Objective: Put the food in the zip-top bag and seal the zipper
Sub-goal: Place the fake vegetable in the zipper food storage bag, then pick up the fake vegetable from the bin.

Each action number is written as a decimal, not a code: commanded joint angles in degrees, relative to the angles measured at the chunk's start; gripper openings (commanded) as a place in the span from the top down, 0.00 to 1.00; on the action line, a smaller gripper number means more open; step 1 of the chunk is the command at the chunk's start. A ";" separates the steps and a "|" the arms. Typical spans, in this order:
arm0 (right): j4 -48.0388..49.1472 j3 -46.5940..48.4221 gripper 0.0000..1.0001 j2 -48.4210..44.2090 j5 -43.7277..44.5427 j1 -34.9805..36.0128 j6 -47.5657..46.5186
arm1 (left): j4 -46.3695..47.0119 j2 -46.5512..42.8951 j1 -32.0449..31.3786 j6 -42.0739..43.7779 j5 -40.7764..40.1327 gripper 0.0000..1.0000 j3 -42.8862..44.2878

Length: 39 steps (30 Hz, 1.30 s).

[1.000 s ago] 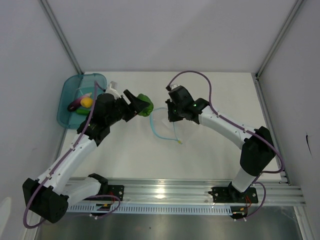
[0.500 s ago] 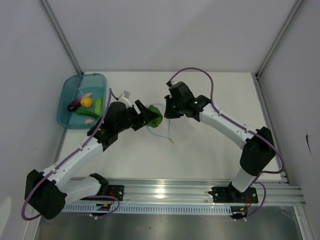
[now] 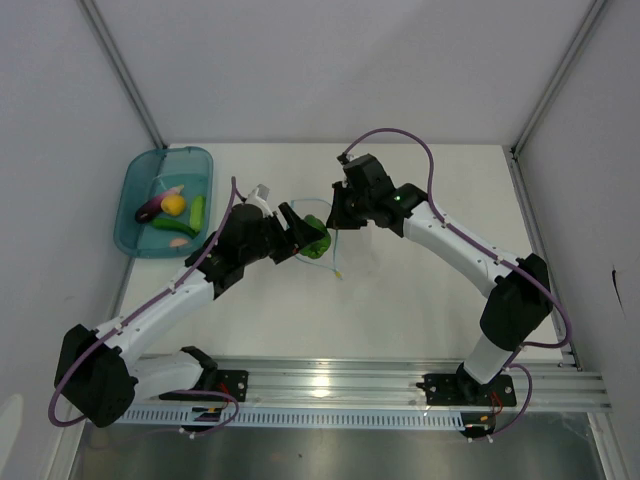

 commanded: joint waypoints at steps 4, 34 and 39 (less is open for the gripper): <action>0.67 2.92 1.00 -2.22 -2.52 -0.19 1.48 | 0.70 0.90 -0.78 0.94 -1.93 0.18 1.57; 4.27 -6.92 1.00 -8.11 -2.87 -2.21 -2.73 | -5.73 -9.72 15.30 3.15 -15.82 0.00 0.01; 4.71 -7.98 1.00 -8.03 -4.01 -2.39 -3.70 | 1.56 -10.96 21.01 5.50 -21.26 0.01 -3.78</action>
